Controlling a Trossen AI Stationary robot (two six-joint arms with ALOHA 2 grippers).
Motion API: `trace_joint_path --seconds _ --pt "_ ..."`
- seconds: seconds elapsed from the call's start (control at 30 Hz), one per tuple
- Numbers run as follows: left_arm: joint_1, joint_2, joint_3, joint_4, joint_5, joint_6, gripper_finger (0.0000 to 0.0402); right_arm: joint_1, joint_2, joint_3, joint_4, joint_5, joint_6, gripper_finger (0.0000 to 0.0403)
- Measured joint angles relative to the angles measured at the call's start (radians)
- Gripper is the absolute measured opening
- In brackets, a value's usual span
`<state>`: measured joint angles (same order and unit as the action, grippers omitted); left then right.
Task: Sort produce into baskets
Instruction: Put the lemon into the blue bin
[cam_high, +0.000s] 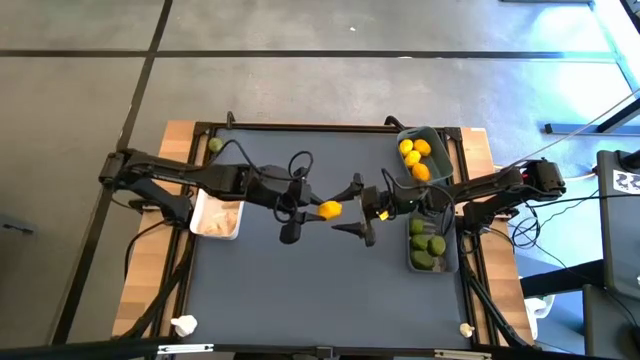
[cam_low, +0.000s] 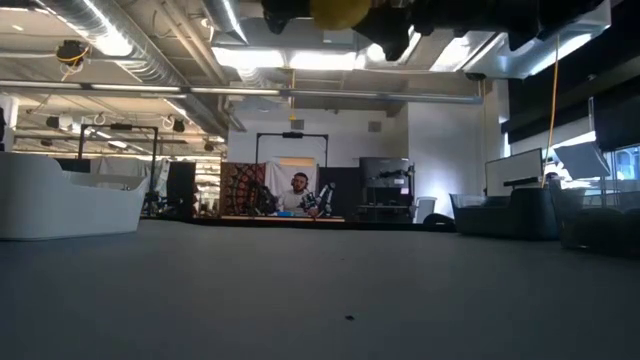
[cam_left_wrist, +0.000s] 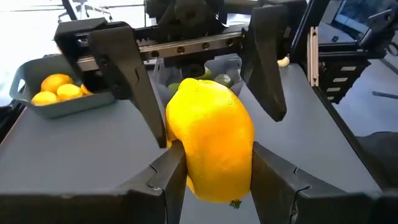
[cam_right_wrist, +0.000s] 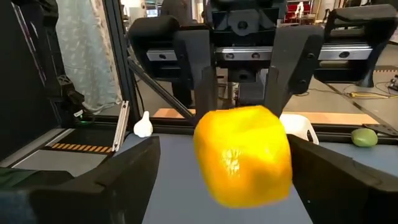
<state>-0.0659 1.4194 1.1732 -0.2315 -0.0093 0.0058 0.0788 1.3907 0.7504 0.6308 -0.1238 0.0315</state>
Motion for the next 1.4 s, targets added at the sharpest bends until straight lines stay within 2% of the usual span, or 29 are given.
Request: trace_joint_path --seconds 0.13,0.37,0.43,0.53,0.7,0.83,0.93,1.13,1.27,1.4 --pt "-0.006 0.019 0.000 0.039 0.000 0.021 0.0143 0.000 0.000 0.000 -0.003 -0.001 0.001 0.0299" --pt "-0.006 0.013 -0.001 0.039 0.001 0.014 0.0143 -0.002 0.000 0.002 -0.026 -0.008 -0.009 0.0161" --pt "-0.007 0.013 -0.002 0.040 -0.010 -0.004 0.0145 -0.002 0.000 0.002 -0.027 -0.008 -0.011 0.0135" --pt "-0.007 0.015 -0.002 0.038 -0.015 -0.001 0.0166 -0.002 0.000 0.001 -0.030 -0.008 -0.013 0.0133" --pt "-0.007 0.011 -0.002 0.020 -0.018 -0.027 0.0233 -0.002 0.000 0.001 -0.042 0.011 -0.016 0.0144" --pt "-0.003 -0.027 0.000 -0.072 -0.040 -0.031 0.0262 0.001 -0.012 0.017 -0.190 0.000 -0.036 0.0153" --pt "-0.004 -0.043 0.000 -0.168 -0.037 -0.065 0.0265 0.000 -0.038 0.066 -0.347 0.089 -0.052 0.0150" --pt "-0.004 -0.059 0.000 -0.321 -0.033 -0.120 0.0259 0.000 -0.068 0.191 -0.766 0.392 -0.055 0.0154" --pt "-0.006 -0.058 0.000 -0.382 -0.047 -0.123 0.0259 0.000 -0.076 0.250 -0.995 0.578 0.016 0.0156" --pt "-0.005 -0.058 0.000 -0.393 -0.056 -0.135 0.0260 -0.005 -0.075 0.278 -1.164 0.715 0.098 0.0157"
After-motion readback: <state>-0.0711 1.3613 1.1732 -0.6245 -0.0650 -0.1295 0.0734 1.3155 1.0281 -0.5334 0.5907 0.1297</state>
